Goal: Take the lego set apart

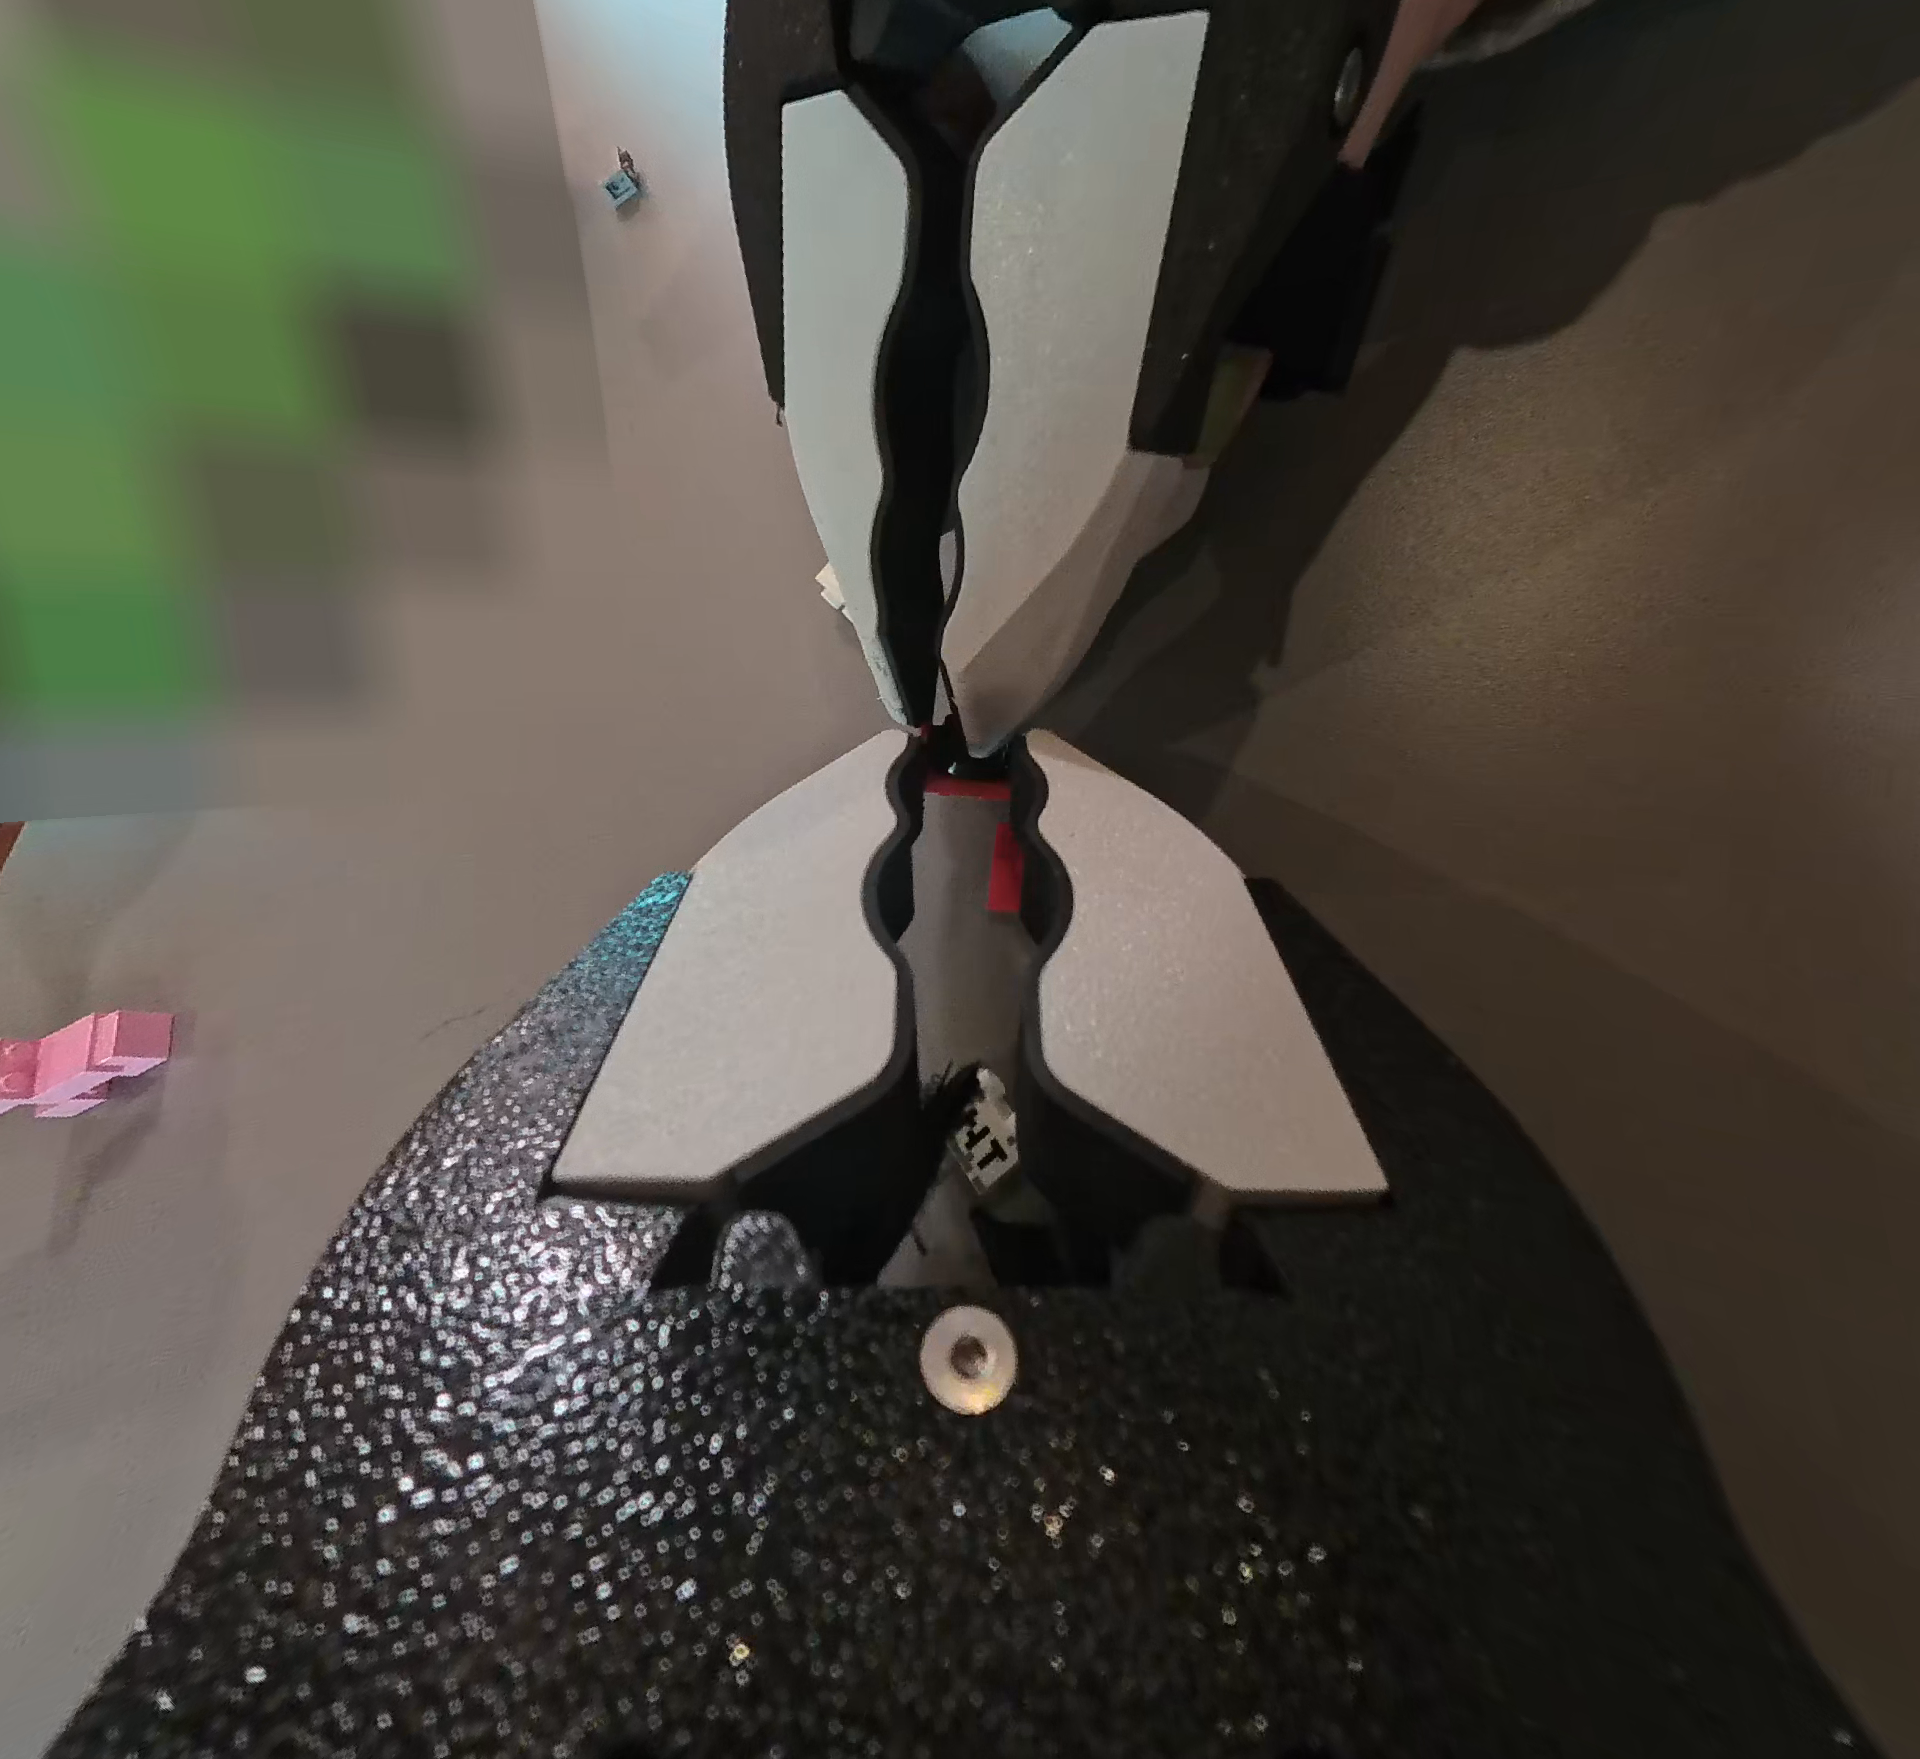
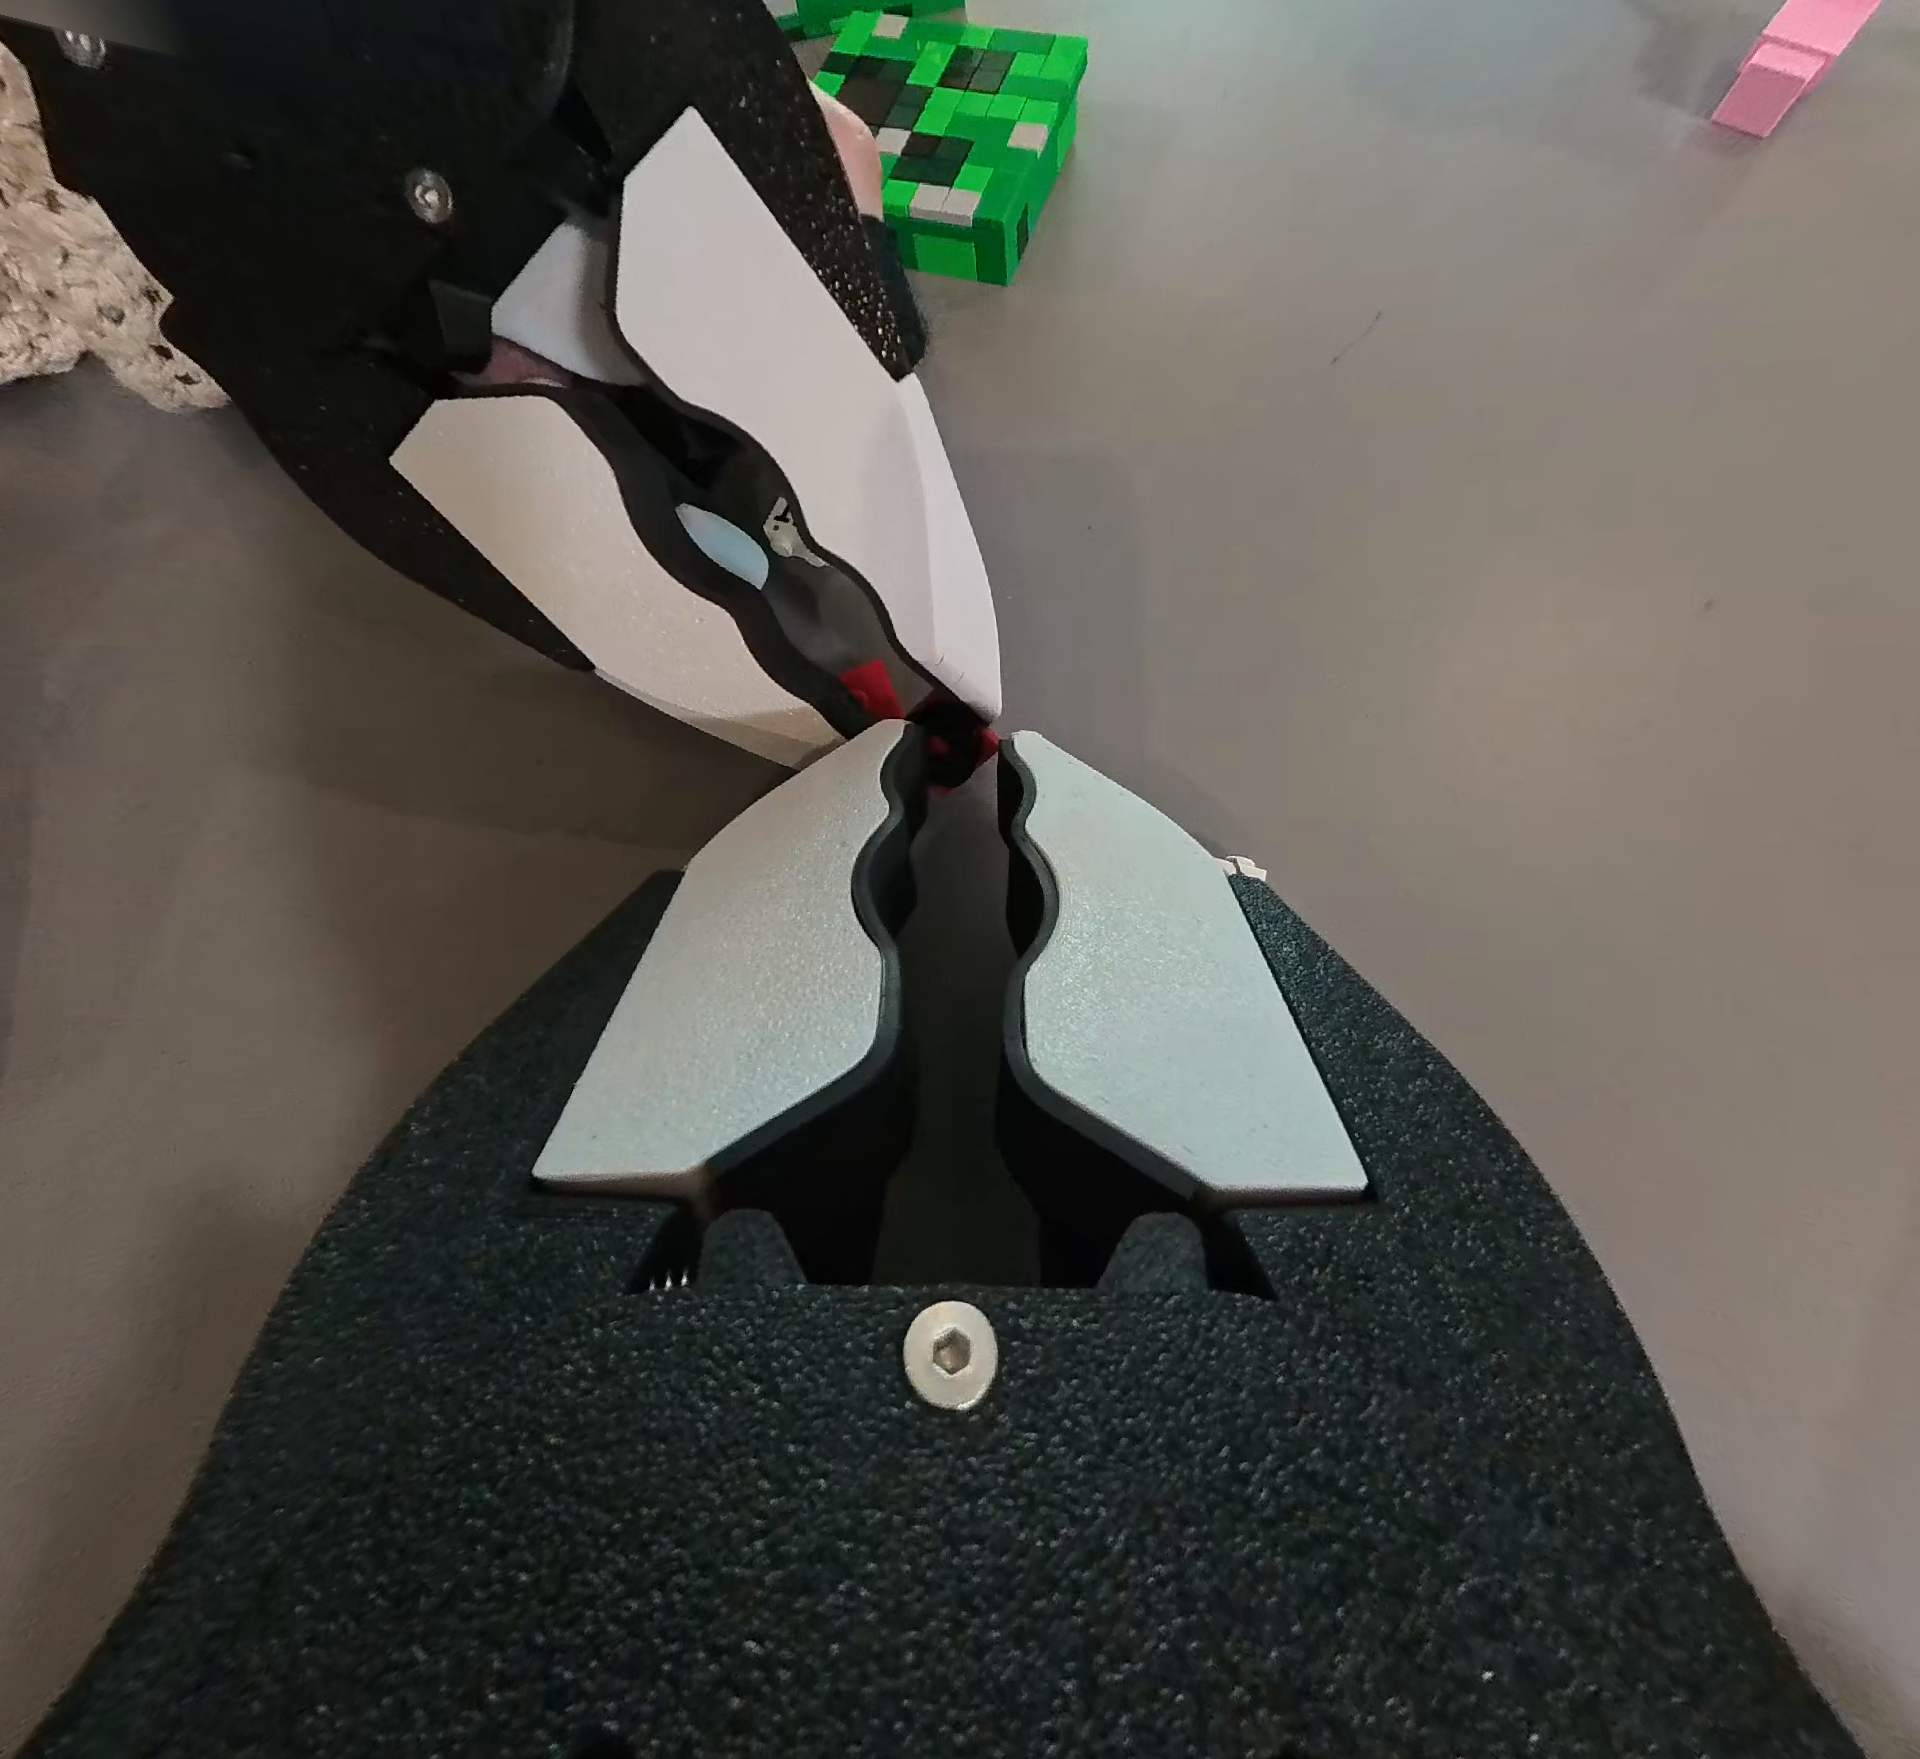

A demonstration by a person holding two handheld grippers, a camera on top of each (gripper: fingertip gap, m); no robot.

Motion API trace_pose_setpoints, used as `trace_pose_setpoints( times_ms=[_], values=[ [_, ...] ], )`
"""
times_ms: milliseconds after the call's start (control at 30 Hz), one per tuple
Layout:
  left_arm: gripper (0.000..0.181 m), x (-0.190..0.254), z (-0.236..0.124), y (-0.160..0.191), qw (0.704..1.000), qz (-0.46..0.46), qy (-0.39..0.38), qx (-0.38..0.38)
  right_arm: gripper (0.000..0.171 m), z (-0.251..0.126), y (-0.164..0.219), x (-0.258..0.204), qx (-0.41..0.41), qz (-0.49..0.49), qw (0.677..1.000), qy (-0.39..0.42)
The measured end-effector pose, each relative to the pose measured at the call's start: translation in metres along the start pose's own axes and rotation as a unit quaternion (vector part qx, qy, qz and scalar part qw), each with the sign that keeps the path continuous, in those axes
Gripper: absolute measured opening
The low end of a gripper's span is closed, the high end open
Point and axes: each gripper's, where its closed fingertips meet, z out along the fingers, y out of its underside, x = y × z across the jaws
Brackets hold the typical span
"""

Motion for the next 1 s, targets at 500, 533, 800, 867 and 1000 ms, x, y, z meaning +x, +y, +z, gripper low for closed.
trace_pose_setpoints(
  times_ms=[500,533,800,867,1000],
  values=[
    [0.015,-0.0005,-0.0015,0.0019,1.000,0.005,-0.001,0.004,0.009,-0.0010,-0.0003,0.0008,0.003,0.020,1.000,-0.009],
    [0.015,-0.0004,-0.0017,0.0021,1.000,0.007,-0.001,0.004,0.007,-0.0019,-0.0003,0.0014,0.006,0.031,0.999,-0.014],
    [0.015,-0.0004,-0.0034,0.0030,1.000,0.015,-0.003,0.008,0.005,-0.0058,0.0002,0.0001,0.011,0.079,0.996,-0.040],
    [0.015,0.0000,-0.0050,0.0016,0.999,0.036,-0.014,0.017,0.006,-0.0057,0.0011,-0.0012,0.007,0.070,0.997,-0.040],
    [0.015,0.0005,-0.0077,0.0001,0.996,0.071,-0.036,0.029,0.007,-0.0044,0.0032,-0.0037,-0.003,0.042,0.999,-0.025]
  ],
)
